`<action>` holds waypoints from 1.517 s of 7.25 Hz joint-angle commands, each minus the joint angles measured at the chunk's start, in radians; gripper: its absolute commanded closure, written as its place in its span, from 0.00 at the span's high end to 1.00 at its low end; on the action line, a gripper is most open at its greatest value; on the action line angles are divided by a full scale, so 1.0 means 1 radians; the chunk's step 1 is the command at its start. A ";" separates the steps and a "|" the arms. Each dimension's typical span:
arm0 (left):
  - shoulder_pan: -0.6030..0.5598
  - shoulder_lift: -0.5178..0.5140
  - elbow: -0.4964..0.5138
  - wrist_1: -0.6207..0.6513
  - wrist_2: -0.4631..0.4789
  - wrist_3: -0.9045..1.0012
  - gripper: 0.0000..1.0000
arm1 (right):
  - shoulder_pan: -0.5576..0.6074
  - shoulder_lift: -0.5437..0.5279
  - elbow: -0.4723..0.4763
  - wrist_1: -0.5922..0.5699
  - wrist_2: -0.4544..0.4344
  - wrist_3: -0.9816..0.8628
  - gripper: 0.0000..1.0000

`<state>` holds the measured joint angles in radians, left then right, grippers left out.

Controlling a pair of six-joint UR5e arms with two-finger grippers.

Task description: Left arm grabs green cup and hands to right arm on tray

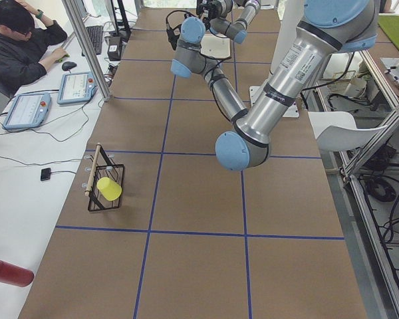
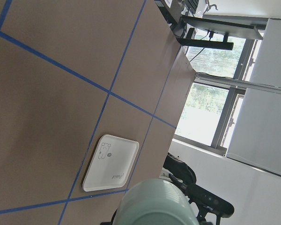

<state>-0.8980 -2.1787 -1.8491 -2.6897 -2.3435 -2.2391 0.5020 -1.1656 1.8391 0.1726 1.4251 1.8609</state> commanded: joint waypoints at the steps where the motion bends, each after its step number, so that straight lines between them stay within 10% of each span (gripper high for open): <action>1: 0.024 -0.001 -0.010 -0.010 0.001 -0.013 0.00 | -0.019 0.024 -0.003 -0.005 -0.012 0.000 0.98; 11: 0.087 -0.001 -0.047 -0.010 0.053 -0.027 0.00 | -0.048 0.035 0.008 -0.007 -0.054 -0.042 0.91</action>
<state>-0.8116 -2.1798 -1.8973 -2.7014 -2.2919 -2.2662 0.4549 -1.1281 1.8457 0.1644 1.3688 1.8271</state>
